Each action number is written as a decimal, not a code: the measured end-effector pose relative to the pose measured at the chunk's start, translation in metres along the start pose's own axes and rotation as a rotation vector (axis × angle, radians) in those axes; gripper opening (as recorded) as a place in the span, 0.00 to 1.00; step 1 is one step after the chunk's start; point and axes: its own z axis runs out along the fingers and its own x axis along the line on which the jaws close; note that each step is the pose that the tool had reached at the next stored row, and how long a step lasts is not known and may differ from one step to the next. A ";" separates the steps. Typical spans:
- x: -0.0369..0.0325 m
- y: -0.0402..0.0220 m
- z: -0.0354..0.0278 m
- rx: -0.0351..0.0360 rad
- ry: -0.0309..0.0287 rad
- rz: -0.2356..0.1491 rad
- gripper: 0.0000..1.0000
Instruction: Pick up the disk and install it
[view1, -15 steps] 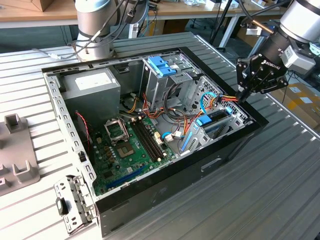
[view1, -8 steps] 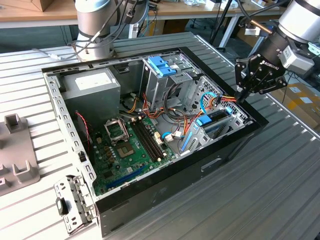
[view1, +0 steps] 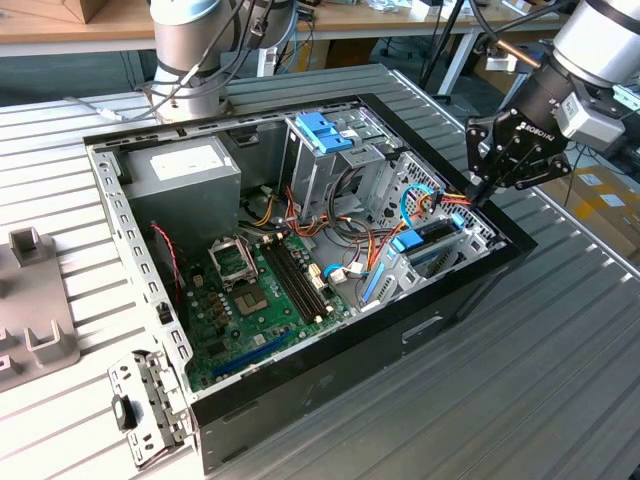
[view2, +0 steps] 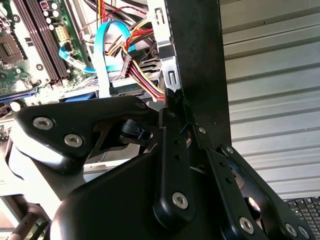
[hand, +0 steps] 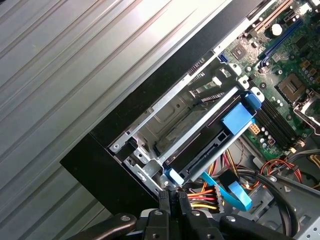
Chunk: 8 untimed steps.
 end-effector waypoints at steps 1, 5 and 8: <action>-0.0007 0.0007 0.0001 0.0000 0.0000 0.000 0.19; -0.0029 0.0028 0.0003 0.0000 0.0000 0.000 0.19; -0.0062 0.0060 0.0007 0.0000 0.0000 0.000 0.19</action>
